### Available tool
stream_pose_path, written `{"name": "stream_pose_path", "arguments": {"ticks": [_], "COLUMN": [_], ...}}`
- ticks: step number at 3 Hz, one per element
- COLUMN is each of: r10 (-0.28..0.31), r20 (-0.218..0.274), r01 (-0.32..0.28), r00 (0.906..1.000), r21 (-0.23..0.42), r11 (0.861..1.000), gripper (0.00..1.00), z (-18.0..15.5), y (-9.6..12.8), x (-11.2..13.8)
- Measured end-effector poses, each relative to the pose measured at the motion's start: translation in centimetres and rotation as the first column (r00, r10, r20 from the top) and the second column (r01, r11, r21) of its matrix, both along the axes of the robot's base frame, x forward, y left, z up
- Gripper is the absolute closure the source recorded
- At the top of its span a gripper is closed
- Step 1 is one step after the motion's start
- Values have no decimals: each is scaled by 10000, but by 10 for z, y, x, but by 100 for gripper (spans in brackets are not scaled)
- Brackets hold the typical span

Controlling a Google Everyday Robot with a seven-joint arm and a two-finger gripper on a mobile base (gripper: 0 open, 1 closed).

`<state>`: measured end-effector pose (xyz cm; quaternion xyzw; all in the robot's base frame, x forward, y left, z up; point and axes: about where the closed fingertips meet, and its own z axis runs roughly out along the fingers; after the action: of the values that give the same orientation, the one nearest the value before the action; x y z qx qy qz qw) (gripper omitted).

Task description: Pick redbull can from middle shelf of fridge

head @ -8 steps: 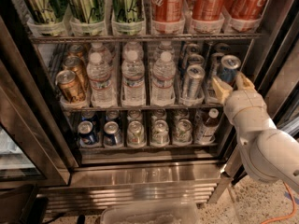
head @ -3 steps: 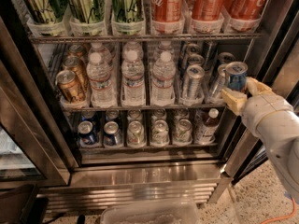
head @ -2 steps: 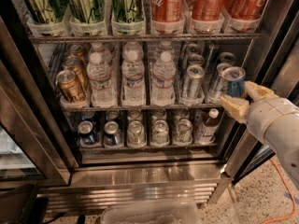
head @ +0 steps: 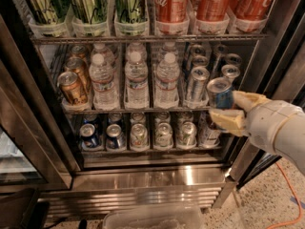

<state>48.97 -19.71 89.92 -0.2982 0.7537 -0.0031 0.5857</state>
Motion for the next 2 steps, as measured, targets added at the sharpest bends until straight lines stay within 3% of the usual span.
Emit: {"name": "stream_pose_path", "arguments": {"ticks": [1, 2], "r10": [1592, 3363], "r20": [-898, -1800], "r01": [-1550, -3088], "r00": [9831, 9244], "r21": [523, 1642], "r11": [9865, 9368], "gripper": [100, 100], "z": [-8, -20], "y": [42, 92], "x": [-16, -36]}}
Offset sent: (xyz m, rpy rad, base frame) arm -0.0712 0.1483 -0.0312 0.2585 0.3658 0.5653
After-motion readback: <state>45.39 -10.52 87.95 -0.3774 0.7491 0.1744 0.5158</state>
